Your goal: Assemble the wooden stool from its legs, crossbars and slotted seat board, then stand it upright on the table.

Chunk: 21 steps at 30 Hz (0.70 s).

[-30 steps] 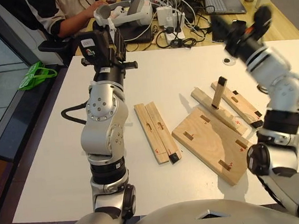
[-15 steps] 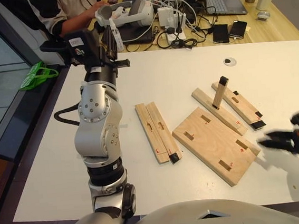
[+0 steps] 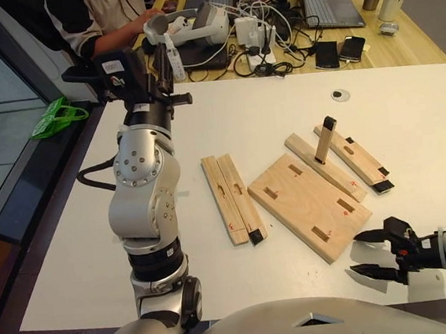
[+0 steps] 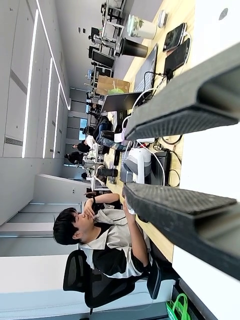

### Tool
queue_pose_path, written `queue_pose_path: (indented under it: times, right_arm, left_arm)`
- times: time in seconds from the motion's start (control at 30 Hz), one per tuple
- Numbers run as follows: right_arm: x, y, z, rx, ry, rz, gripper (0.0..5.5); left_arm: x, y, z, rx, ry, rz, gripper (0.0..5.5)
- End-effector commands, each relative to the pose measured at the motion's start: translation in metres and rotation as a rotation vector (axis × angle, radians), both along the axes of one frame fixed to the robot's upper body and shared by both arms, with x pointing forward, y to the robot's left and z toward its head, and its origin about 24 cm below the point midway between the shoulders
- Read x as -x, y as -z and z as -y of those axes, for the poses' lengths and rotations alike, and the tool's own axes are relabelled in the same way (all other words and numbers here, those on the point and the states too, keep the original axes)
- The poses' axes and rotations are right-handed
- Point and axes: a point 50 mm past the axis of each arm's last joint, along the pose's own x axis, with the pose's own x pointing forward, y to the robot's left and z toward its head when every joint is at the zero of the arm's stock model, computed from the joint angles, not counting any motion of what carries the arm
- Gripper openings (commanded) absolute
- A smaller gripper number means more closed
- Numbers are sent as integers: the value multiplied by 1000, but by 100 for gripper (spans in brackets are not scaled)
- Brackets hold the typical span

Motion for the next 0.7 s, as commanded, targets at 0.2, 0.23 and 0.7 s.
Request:
queue_pose_path:
  times: [0.2, 0.23, 0.7]
  right_arm:
    - [-73, 12, -62, -111, 171, 121, 404]
    - [-69, 5, -57, -150, 157, 83, 404]
    - [-126, -89, 18, -537, 551, 215, 404]
  left_arm:
    - [-7, -6, 8, -21, 47, -1, 155]
    - [-7, -6, 7, -22, 46, -1, 155]
    - [-9, -5, 7, -9, 36, 7, 155]
